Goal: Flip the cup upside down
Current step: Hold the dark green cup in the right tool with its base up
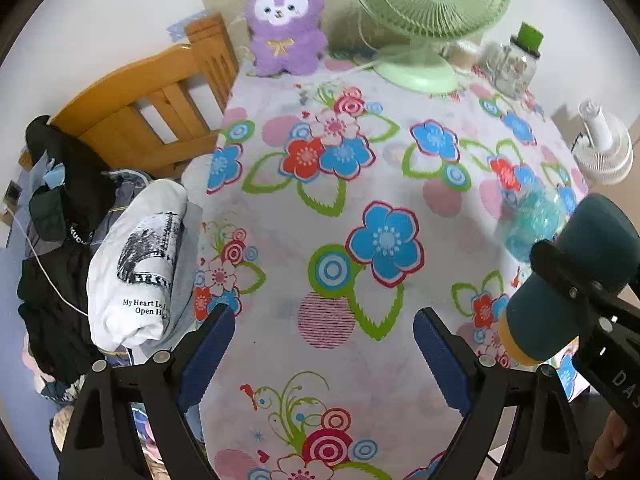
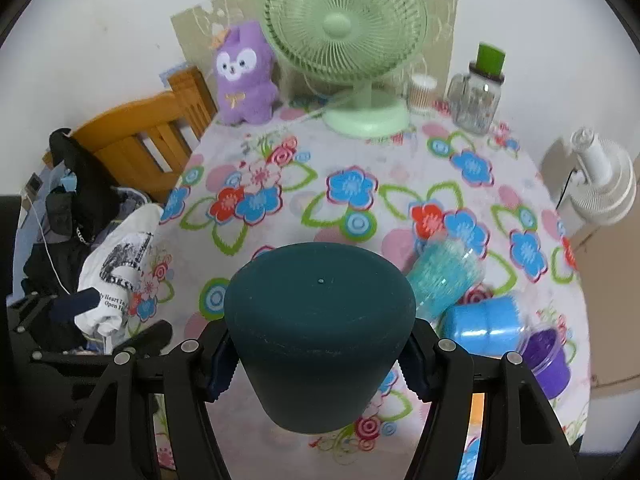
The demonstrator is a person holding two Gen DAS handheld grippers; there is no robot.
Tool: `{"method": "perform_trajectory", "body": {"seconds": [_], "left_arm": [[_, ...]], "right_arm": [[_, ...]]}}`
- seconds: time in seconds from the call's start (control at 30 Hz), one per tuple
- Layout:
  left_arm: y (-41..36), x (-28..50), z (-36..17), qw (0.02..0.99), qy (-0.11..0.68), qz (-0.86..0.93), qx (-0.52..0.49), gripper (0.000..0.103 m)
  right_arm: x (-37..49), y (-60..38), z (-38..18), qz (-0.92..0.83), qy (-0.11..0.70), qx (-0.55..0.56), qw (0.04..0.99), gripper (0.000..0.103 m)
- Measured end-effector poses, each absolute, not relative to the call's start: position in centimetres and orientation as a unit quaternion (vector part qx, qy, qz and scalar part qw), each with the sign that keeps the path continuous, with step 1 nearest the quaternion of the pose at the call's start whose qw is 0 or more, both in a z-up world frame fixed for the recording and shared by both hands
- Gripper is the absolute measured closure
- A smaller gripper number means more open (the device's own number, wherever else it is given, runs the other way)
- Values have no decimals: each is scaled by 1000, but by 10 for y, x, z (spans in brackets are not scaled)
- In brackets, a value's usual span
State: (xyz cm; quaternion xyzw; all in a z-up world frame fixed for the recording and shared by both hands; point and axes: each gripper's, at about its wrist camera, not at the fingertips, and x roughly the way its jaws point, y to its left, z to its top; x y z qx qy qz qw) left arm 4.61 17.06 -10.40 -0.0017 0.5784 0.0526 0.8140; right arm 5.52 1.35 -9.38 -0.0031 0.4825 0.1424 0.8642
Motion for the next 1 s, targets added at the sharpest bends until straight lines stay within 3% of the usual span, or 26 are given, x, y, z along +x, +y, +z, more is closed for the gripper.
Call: {"method": "perform_trajectory", "body": {"seconds": [0.23,0.6,1.0], "left_arm": [[166,35,-100,832,551,60,-12,11],[161,25,-144,842,535,69,-19,11],[181,24,-185,850,517,92,-51,11]], "right_arm": [[42,8,-105,164,450,-8,878,35],[21,8,-141,196,360,-19,912,35],[25,26,-186,195,340,-24,920,34]]}}
